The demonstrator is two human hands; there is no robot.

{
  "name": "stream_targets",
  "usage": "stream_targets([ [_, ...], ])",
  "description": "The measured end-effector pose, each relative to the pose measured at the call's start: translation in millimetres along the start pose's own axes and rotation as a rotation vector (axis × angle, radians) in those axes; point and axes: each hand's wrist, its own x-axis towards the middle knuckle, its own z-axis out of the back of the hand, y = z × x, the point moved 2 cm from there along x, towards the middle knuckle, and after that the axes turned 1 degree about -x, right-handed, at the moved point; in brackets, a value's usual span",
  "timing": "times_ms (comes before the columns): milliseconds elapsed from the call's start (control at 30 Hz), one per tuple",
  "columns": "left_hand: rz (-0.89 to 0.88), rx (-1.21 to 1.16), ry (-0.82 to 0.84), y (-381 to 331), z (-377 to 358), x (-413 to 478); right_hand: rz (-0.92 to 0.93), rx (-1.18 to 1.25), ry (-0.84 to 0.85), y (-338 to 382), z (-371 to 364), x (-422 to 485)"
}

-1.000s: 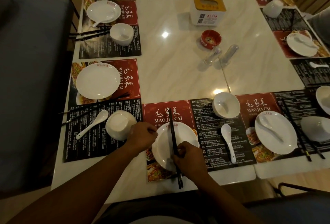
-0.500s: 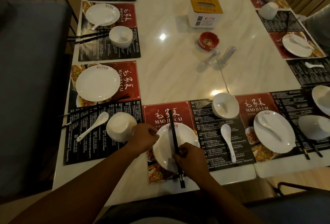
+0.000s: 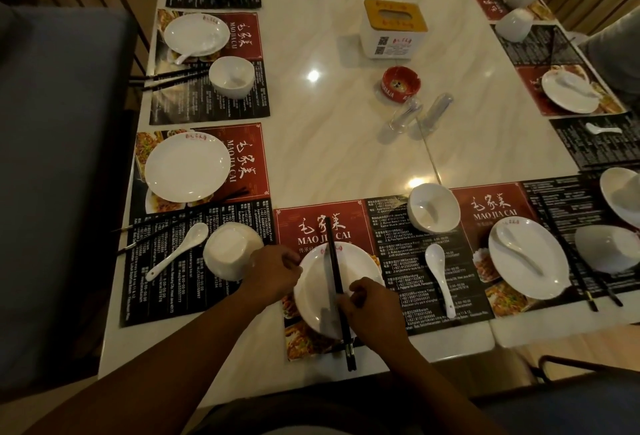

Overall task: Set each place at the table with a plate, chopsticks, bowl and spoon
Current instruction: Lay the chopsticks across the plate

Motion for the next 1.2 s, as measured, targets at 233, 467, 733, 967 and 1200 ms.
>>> stream_targets([
  [233, -0.066, 0.100, 0.025, 0, 1, -6, -0.004, -0.101, -0.215, -27, 27, 18],
  [467, -0.095, 0.112, 0.052, -2, 1, -9, -0.047, -0.053, -0.108, -37, 25, 23],
  [733, -0.102, 0.162, 0.032, -4, -2, -7, -0.046, -0.022, -0.084, -39, 27, 26],
  [967, -0.133, 0.135, -0.097, -12, -3, -6, -0.023, 0.043, -0.309, -44, 81, 40],
  [1200, -0.175, 0.092, -0.196, -71, -28, 10, -0.044, 0.072, -0.468, -74, 183, 119],
])
